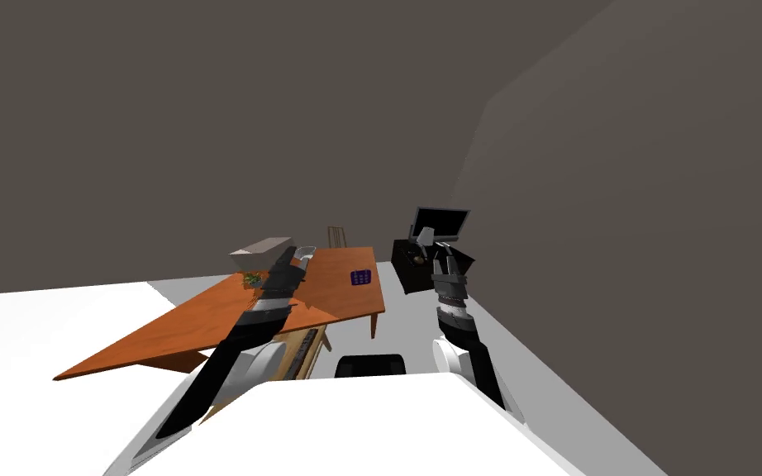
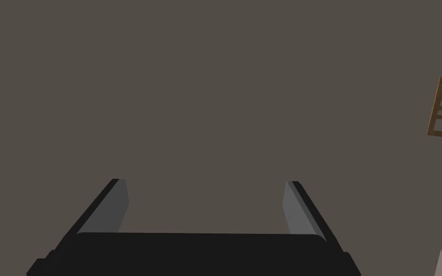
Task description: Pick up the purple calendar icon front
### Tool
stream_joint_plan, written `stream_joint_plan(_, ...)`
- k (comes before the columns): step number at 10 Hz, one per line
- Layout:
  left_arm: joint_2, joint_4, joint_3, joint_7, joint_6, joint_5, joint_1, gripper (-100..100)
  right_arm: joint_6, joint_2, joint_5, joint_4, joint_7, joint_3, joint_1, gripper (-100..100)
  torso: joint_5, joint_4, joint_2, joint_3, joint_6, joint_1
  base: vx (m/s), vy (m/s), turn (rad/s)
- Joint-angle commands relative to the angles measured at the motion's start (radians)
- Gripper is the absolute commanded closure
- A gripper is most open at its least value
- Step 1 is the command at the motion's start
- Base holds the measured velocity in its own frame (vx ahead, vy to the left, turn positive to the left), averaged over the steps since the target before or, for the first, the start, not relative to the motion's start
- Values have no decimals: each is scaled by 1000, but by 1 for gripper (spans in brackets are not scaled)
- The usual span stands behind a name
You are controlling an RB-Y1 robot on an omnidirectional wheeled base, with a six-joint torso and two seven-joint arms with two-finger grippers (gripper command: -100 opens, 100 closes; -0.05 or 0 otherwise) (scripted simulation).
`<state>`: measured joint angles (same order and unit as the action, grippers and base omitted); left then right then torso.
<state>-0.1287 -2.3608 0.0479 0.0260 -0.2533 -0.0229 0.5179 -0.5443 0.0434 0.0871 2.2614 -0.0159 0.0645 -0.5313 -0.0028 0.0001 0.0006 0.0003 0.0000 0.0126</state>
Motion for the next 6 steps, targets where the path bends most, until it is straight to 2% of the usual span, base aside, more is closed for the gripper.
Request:
stream_joint_plan(1,-16,21,24,4,50,-4,-13,-100,0,0,0,0,0,0,0,0,0,0,0,0,0,0,-9,-199,84)
stream_joint_plan(2,-16,21,24,4,60,-4,-13,-100,0,0,0,0,0,0,0,0,0,0,0,0,0,0,8,-138,29)
stream_joint_plan(4,-26,41,60,8,124,-11,-30,-100,0,0,0,0,0,0,0,0,1,0,-1,-1,0,-3,-6,-164,66)
stream_joint_plan(5,-26,41,60,8,143,-11,-30,-100,0,0,0,0,0,0,0,0,0,0,0,0,0,-1,-24,-146,35)
stream_joint_plan(6,-28,52,78,11,177,-14,-38,-100,0,0,0,0,0,0,0,0,0,0,0,0,0,-3,-25,-137,53)
